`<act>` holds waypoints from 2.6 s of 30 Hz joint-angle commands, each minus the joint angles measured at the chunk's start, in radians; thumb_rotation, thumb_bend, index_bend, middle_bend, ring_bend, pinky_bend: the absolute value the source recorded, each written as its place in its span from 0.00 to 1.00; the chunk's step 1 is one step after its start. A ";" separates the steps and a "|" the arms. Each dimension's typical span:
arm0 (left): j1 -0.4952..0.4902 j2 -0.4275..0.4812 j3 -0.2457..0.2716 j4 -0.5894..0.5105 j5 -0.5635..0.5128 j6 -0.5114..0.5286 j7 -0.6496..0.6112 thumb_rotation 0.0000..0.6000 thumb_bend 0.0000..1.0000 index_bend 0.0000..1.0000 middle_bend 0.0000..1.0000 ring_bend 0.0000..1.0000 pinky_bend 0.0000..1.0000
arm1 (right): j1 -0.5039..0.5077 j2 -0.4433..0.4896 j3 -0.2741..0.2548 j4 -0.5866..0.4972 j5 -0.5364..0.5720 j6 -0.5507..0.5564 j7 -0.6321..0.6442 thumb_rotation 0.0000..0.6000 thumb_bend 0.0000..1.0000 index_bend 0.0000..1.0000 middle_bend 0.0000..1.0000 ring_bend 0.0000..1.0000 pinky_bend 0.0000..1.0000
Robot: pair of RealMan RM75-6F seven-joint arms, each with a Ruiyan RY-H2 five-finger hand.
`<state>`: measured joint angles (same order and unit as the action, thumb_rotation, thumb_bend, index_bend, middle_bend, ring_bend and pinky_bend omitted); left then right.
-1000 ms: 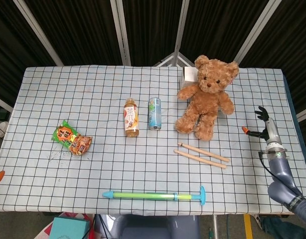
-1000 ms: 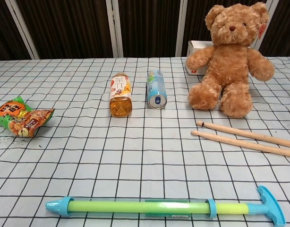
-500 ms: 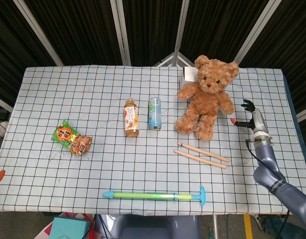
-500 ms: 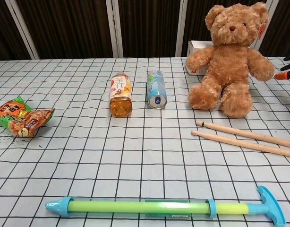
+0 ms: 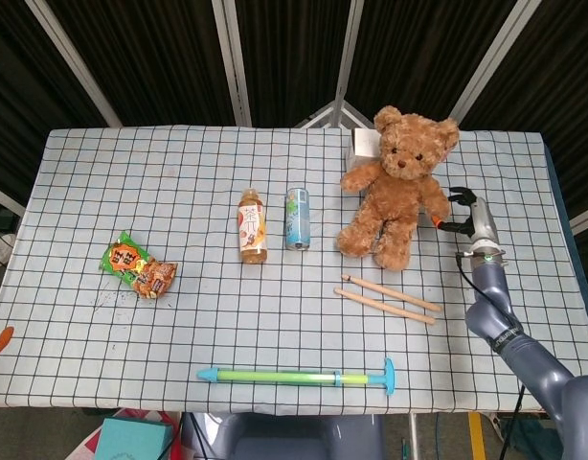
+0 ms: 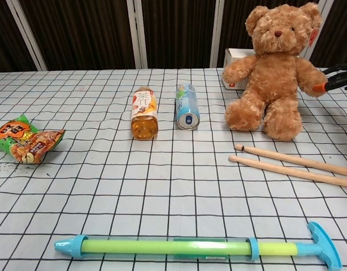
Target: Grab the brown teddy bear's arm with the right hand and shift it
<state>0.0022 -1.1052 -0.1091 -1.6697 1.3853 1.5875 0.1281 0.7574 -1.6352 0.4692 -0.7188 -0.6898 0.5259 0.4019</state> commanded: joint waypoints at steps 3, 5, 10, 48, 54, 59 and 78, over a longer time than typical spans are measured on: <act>-0.001 0.002 -0.001 0.001 -0.004 -0.004 -0.004 1.00 0.31 0.17 0.00 0.00 0.12 | 0.010 -0.024 0.025 0.008 0.022 0.024 -0.009 1.00 0.27 0.35 0.37 0.25 0.00; -0.003 0.001 0.000 0.001 -0.003 -0.007 -0.003 1.00 0.31 0.17 0.00 0.00 0.12 | 0.014 -0.033 0.031 0.012 0.029 0.027 -0.014 1.00 0.27 0.35 0.37 0.25 0.00; -0.006 0.000 0.002 0.001 0.000 -0.012 0.003 1.00 0.31 0.17 0.00 0.00 0.12 | 0.018 -0.042 0.043 0.014 0.042 0.037 -0.033 1.00 0.26 0.36 0.37 0.25 0.00; -0.013 -0.006 0.005 -0.003 -0.006 -0.021 0.023 1.00 0.31 0.17 0.00 0.00 0.12 | 0.011 -0.113 0.097 0.088 0.018 0.086 -0.034 1.00 0.39 0.64 0.62 0.42 0.00; -0.012 -0.006 0.003 -0.002 -0.008 -0.018 0.021 1.00 0.31 0.17 0.00 0.00 0.12 | 0.022 -0.116 0.099 0.102 -0.023 0.083 -0.019 1.00 0.39 0.64 0.62 0.42 0.00; -0.014 -0.006 0.004 -0.003 -0.009 -0.022 0.024 1.00 0.31 0.17 0.00 0.00 0.12 | 0.019 -0.117 0.088 0.088 -0.063 0.094 -0.009 1.00 0.39 0.64 0.62 0.42 0.00; -0.012 -0.003 0.004 -0.004 -0.008 -0.017 0.017 1.00 0.31 0.17 0.00 0.00 0.12 | 0.018 -0.135 0.086 0.104 -0.102 0.105 -0.009 1.00 0.39 0.64 0.62 0.42 0.00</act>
<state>-0.0097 -1.1082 -0.1046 -1.6734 1.3774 1.5706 0.1449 0.7771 -1.7690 0.5558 -0.6167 -0.7932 0.6324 0.3937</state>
